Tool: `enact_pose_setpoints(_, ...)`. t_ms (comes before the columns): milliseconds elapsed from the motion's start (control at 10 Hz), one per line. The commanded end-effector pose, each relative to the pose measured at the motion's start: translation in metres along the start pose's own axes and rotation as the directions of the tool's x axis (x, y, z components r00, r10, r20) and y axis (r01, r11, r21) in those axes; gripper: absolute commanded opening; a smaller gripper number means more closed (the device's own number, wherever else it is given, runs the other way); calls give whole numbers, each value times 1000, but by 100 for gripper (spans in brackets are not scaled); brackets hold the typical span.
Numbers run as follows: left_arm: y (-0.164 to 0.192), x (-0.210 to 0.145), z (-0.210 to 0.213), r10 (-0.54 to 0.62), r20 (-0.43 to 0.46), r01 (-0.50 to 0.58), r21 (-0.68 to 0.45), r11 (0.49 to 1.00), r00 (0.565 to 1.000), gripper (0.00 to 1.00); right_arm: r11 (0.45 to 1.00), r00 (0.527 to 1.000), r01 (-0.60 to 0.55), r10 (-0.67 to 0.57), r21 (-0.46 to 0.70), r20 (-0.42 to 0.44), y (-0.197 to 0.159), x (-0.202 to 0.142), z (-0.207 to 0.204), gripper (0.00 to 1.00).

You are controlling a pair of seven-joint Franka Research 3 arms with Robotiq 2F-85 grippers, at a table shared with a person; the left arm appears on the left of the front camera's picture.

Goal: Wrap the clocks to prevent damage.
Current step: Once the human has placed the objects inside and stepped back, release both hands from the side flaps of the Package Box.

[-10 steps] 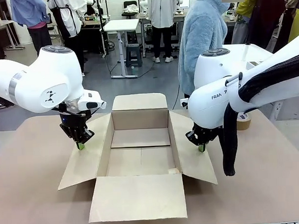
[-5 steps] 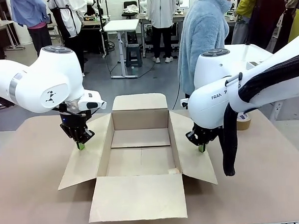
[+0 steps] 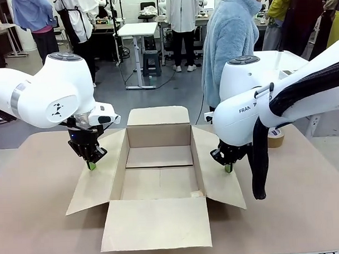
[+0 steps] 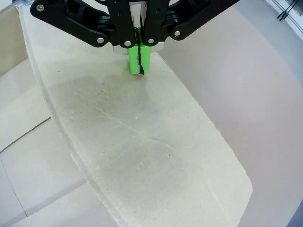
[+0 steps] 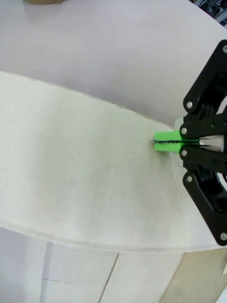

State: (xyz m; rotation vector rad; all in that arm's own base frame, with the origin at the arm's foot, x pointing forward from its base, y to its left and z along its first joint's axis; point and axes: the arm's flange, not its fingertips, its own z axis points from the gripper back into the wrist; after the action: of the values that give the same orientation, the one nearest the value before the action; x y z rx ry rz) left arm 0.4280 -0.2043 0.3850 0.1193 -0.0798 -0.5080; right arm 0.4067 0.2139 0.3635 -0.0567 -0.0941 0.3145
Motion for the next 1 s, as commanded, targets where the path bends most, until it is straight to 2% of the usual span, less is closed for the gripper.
enact_pose_setpoints(0,1,-1,2,-5,4,5,10,1000,1000,0,1000,1000,8,-8,-11,-4,3,-1,-1,1)
enact_pose_setpoints(900,1,-1,2,-5,4,5,10,1000,1000,0,1000,1000,8,-8,-11,-4,3,-1,-1,1)
